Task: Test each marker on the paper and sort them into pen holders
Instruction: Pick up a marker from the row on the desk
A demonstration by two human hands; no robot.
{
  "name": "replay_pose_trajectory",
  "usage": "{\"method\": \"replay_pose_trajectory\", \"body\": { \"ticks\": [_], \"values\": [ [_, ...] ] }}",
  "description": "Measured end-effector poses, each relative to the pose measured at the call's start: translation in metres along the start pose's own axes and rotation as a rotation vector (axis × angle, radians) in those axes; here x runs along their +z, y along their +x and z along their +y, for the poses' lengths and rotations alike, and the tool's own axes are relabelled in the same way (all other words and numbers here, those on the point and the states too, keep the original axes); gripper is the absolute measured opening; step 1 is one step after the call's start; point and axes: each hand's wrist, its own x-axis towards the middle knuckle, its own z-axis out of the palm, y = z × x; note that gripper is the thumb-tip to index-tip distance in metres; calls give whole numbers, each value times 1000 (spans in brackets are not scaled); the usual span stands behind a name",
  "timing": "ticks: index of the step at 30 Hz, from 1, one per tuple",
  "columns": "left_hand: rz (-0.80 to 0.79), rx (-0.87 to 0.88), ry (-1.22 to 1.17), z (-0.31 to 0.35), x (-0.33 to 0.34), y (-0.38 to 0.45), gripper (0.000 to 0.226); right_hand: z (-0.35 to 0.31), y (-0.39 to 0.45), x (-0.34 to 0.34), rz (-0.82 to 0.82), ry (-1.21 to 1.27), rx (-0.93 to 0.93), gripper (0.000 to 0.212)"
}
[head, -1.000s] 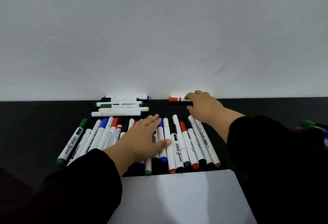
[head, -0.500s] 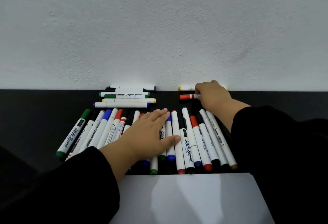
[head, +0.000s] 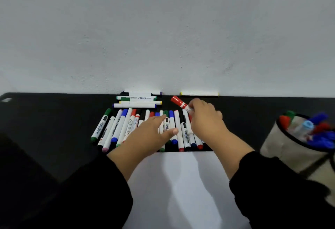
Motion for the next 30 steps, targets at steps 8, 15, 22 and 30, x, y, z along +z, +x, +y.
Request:
{"method": "replay_pose_trajectory", "body": {
  "ticks": [8,15,22,30],
  "values": [
    [71,-167,-654,-9,-3,-118,28,-37,-126,-21,-51,-53,-77,30],
    [129,-292,-762,-12,0,-174,15,-60,-179,-2,0,-49,-186,25],
    [221,-311,-851,-33,-1,-202,8,-58,-195,9,11,174,34,40],
    [194,-314,-935,-46,-2,-209,9,-70,-190,12,-115,1202,517,32]
  ]
}}
